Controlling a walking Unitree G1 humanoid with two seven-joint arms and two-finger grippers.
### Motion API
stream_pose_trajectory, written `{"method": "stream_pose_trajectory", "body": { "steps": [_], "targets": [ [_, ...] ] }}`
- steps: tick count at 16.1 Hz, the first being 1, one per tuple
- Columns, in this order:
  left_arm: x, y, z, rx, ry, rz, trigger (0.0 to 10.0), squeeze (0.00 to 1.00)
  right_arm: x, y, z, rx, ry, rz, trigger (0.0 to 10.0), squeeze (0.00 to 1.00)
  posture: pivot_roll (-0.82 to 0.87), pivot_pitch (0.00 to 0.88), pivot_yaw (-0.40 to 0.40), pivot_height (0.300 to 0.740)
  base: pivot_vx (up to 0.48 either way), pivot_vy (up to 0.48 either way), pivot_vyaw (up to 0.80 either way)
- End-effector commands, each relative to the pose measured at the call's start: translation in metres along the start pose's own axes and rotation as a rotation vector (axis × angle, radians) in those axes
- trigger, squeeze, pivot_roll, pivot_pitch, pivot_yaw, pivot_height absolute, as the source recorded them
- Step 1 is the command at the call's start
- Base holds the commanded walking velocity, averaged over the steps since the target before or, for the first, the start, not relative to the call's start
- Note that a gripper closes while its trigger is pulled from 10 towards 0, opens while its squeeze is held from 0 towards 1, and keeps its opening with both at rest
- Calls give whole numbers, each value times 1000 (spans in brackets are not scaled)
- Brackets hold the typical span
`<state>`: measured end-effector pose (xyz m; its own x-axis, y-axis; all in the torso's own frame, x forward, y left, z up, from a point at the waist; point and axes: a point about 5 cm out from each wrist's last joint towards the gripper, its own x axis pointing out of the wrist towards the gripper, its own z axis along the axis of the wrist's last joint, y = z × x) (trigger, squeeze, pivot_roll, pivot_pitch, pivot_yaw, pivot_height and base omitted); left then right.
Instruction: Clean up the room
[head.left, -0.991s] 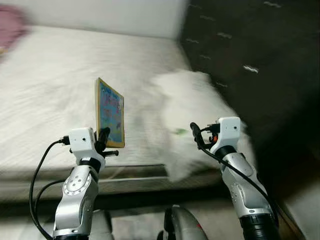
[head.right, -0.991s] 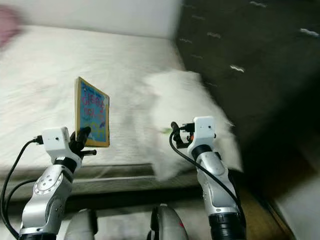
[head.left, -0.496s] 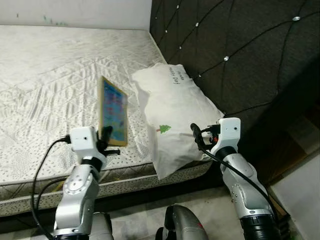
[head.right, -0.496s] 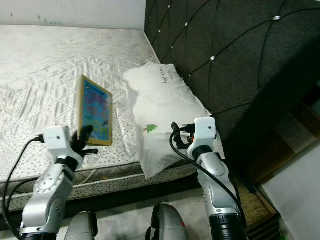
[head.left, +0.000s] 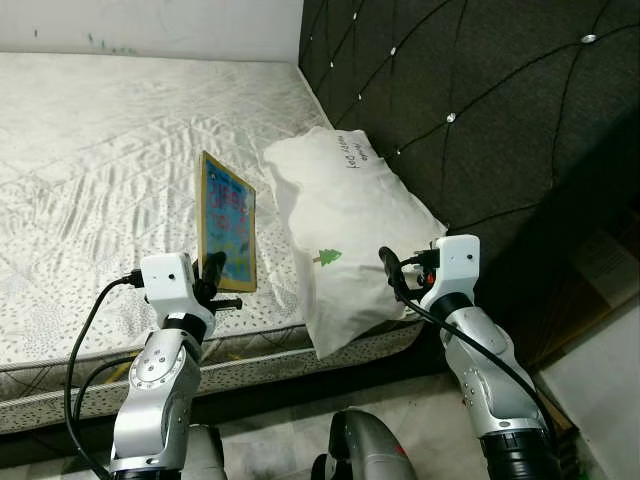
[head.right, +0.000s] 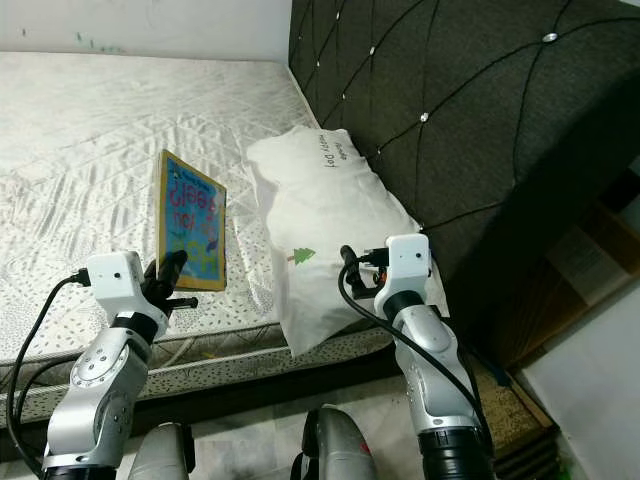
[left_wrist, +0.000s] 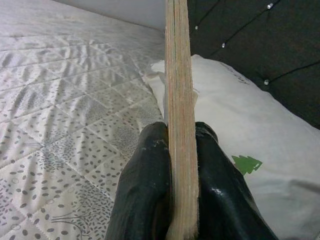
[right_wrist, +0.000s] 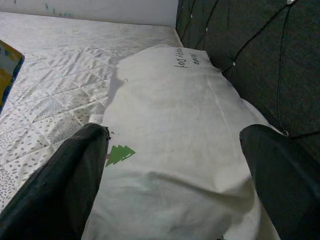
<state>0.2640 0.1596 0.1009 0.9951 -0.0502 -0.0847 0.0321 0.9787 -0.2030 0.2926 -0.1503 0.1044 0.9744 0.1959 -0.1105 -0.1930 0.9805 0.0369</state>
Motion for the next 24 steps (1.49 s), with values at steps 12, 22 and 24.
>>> {"method": "stream_pose_trajectory", "body": {
  "steps": [12,22,24],
  "targets": [
    [8,-2,22,17,-105,16,10000,0,8,7,6,-6,-30,21,10000,0,-33,16,-113,616,161,0,0],
    [7,-4,19,16,-96,7,10000,0,12,20,0,25,-23,62,10000,0,-26,12,-125,616,397,0,0],
    [8,-6,18,10,-90,8,10000,0,12,23,0,15,-30,84,10000,0,-31,2,-124,616,187,0,800]
  ]
}}
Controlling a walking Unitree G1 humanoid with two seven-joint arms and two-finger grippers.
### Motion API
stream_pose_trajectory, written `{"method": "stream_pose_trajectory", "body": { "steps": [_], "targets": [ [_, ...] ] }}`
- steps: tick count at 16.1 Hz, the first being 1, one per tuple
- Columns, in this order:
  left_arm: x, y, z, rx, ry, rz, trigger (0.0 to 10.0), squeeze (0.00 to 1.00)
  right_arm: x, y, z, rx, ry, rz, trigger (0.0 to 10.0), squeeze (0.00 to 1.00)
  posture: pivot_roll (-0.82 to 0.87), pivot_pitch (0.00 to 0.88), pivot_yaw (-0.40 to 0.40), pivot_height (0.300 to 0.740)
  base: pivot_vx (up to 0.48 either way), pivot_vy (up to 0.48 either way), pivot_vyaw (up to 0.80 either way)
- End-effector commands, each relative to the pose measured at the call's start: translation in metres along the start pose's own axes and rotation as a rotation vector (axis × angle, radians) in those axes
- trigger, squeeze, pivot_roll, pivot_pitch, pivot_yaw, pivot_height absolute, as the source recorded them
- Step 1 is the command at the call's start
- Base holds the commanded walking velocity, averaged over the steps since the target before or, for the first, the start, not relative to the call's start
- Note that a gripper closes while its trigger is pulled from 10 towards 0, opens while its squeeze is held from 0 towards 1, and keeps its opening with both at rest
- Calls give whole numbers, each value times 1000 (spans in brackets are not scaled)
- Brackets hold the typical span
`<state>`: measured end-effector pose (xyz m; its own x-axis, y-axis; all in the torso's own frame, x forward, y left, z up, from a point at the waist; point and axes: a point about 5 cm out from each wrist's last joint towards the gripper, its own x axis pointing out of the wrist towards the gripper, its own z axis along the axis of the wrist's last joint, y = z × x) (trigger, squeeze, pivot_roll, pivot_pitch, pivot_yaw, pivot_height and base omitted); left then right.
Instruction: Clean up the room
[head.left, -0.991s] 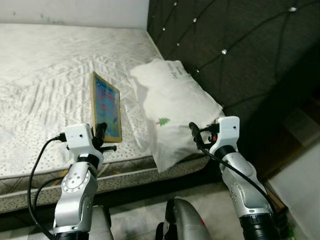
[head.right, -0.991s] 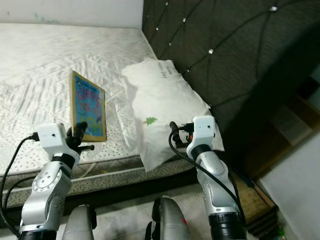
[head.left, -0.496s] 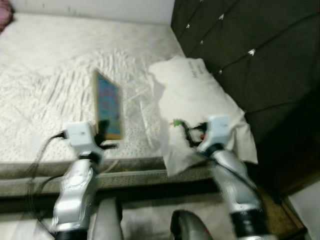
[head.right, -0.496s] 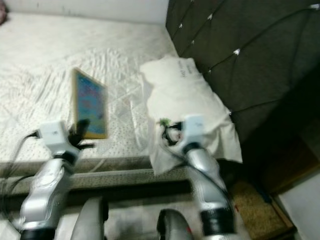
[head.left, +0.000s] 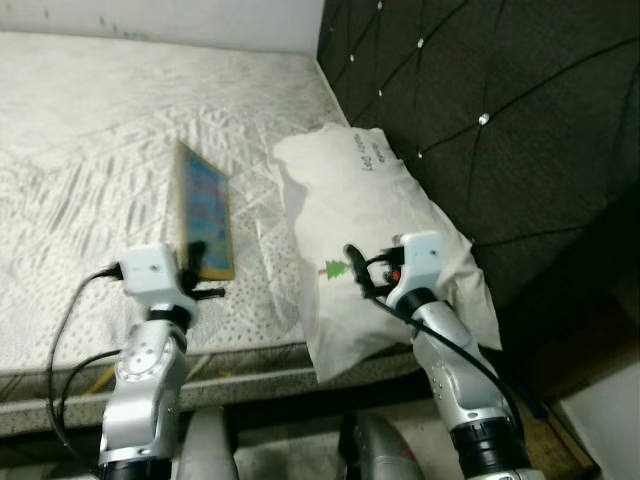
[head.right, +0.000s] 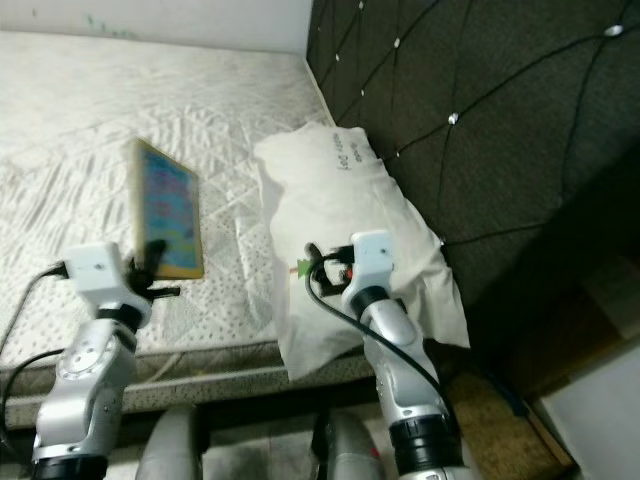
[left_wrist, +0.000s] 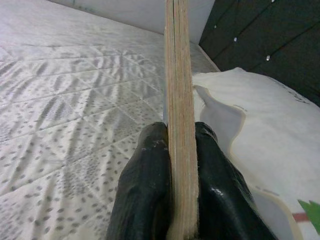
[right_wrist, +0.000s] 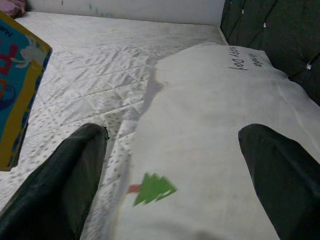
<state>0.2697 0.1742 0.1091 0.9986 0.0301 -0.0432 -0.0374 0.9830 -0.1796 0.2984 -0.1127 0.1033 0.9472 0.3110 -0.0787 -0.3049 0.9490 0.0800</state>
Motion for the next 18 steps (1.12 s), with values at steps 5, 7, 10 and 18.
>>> {"method": "stream_pose_trajectory", "body": {
  "steps": [5,7,10,18],
  "targets": [
    [2,-18,5,-10,-24,-52,10000,0,-3,-11,0,-8,-7,-23,10000,0,-27,0,-124,616,0,0,800],
    [2,-19,4,-10,-22,-54,10000,0,-3,-11,0,-7,-7,-18,10000,0,-28,0,-124,616,0,0,800],
    [2,-20,3,-13,-16,-59,10000,0,-3,-12,0,-4,-6,-22,10000,0,-28,0,-126,616,0,0,533],
    [6,-21,-6,-88,76,-89,10000,0,-4,-14,2,17,-18,-38,10000,0,-39,12,-131,597,0,0,0]
  ]
}}
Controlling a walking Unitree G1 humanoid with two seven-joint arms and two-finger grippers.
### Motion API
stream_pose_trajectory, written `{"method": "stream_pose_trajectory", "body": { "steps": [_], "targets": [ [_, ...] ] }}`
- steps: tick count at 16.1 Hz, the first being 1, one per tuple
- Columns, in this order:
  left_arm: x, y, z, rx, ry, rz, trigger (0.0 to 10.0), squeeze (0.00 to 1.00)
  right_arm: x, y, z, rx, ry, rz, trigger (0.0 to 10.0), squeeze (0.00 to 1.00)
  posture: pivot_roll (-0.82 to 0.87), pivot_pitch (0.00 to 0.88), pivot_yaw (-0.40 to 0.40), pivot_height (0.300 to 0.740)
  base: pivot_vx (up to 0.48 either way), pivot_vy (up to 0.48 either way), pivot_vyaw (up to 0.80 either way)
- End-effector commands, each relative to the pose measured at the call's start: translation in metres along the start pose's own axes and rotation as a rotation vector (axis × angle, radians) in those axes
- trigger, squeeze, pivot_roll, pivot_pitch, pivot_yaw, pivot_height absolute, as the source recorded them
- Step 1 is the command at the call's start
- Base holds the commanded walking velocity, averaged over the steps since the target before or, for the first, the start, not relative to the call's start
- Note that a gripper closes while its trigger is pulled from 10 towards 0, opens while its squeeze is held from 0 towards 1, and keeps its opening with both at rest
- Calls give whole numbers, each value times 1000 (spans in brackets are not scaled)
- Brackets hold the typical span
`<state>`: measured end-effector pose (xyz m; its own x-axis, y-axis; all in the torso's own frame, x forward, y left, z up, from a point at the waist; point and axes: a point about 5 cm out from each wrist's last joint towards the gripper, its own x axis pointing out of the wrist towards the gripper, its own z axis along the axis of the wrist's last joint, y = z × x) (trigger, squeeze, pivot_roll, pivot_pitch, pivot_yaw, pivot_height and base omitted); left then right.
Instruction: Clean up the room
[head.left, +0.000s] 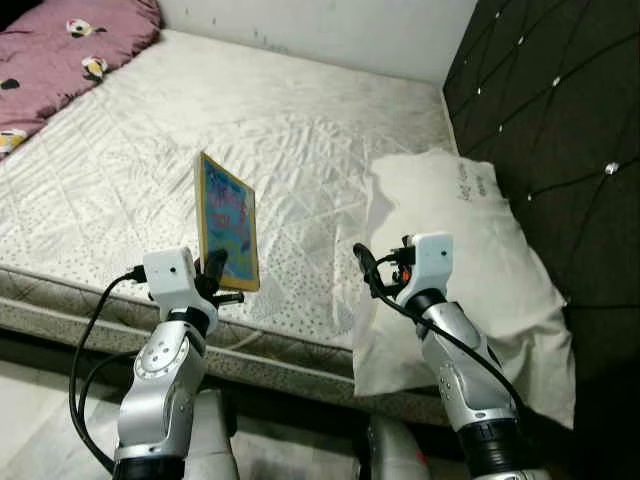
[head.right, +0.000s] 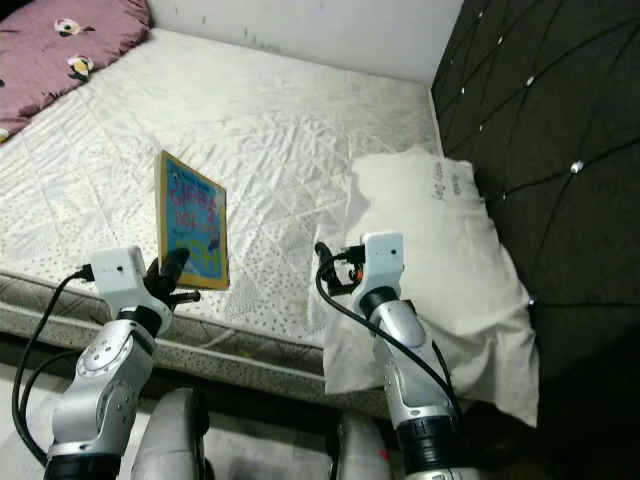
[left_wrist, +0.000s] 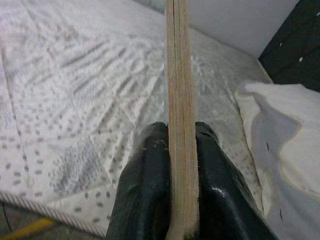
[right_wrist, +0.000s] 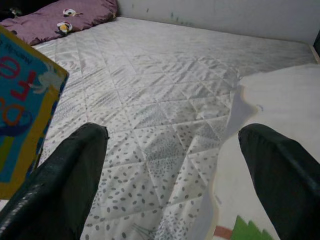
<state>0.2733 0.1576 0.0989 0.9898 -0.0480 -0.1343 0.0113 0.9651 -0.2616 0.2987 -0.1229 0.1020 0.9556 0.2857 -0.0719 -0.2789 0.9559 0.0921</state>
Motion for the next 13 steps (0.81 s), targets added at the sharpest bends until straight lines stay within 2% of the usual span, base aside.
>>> {"method": "stream_pose_trajectory", "body": {
  "steps": [1,4,8,13],
  "targets": [
    [9,-7,5,-29,13,-49,10000,0,-2,-5,3,2,-10,-17,10000,0,-47,17,-133,577,0,0,0],
    [18,-7,9,-45,35,-77,10000,0,-5,-9,4,-6,-3,-35,10000,0,-58,24,-136,552,0,0,0],
    [38,-3,16,-49,69,-89,10000,0,-13,-17,8,-19,-2,-58,10000,0,-87,49,-141,552,0,0,0],
    [60,2,19,-105,119,-112,10000,0,-41,-34,11,-46,26,-127,10000,0,-149,100,-145,552,0,0,0]
  ]
}}
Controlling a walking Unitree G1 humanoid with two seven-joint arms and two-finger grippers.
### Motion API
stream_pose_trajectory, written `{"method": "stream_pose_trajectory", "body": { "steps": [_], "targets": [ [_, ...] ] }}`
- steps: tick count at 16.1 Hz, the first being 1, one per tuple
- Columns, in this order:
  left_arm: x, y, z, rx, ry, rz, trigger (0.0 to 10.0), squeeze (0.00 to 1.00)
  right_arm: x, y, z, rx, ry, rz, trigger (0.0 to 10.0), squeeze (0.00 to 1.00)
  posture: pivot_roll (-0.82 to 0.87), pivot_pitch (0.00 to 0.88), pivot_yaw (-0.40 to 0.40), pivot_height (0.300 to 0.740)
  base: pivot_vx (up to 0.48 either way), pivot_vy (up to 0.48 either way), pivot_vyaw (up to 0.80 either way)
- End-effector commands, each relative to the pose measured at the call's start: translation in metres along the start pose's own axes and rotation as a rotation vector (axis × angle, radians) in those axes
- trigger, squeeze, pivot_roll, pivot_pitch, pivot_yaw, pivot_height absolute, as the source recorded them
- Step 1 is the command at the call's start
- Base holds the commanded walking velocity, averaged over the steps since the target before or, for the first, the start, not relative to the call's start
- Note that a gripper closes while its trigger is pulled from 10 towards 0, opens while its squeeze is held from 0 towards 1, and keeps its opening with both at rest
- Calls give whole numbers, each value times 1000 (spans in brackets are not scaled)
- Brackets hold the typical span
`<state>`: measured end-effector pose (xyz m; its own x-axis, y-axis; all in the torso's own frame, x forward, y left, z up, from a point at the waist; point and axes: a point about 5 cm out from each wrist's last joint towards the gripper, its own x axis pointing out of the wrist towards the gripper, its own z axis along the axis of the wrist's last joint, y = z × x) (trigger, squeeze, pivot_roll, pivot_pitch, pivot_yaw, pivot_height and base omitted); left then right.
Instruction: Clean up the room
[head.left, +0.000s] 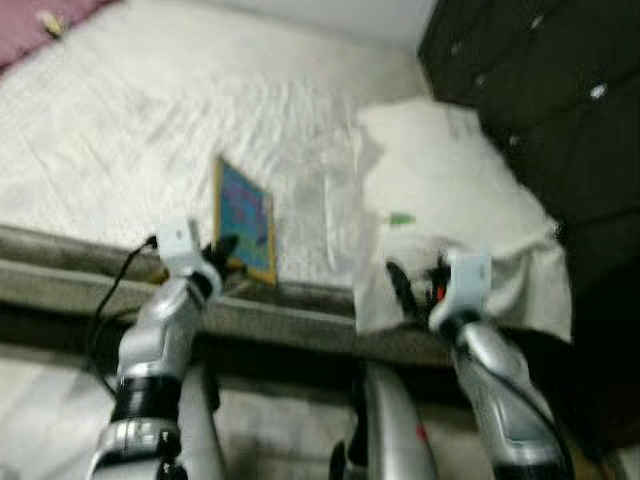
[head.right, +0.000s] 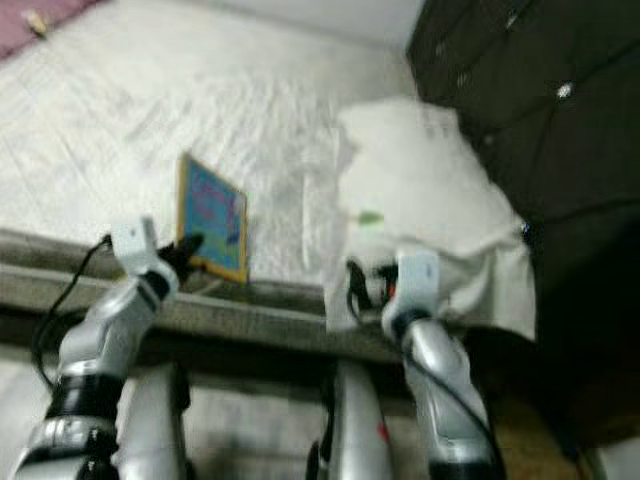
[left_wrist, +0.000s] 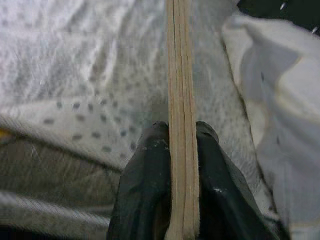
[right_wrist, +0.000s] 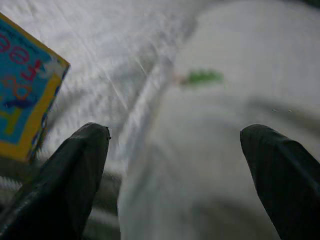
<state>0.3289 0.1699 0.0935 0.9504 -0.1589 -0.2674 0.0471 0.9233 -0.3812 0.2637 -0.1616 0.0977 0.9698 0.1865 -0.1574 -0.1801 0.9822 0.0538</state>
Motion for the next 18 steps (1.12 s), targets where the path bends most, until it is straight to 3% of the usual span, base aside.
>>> {"method": "stream_pose_trajectory", "body": {
  "steps": [1,7,8,11,14,18],
  "targets": [
    [10,-13,15,-11,-36,-65,10000,0,-10,-16,17,-35,-46,-51,10000,0,-177,114,-146,552,0,0,0],
    [29,-26,34,-43,-36,-132,10000,0,-72,-38,18,-101,24,-132,10000,0,-272,155,-174,552,0,0,0],
    [35,-29,39,-87,-28,-149,10000,0,-82,-39,19,-113,51,-140,10000,0,-287,155,-175,552,0,0,0],
    [41,-28,34,-77,48,-135,10000,0,-89,-39,26,-122,51,-152,10000,0,-327,158,-178,552,0,0,0],
    [49,-38,23,-168,135,-154,10000,0,-102,-39,32,-161,81,-148,10000,0,-356,165,-193,552,0,0,0],
    [49,-46,1,-181,225,-159,10000,0,-96,-37,34,-157,84,-145,10000,0,-353,153,-191,552,0,0,0]
  ]
}}
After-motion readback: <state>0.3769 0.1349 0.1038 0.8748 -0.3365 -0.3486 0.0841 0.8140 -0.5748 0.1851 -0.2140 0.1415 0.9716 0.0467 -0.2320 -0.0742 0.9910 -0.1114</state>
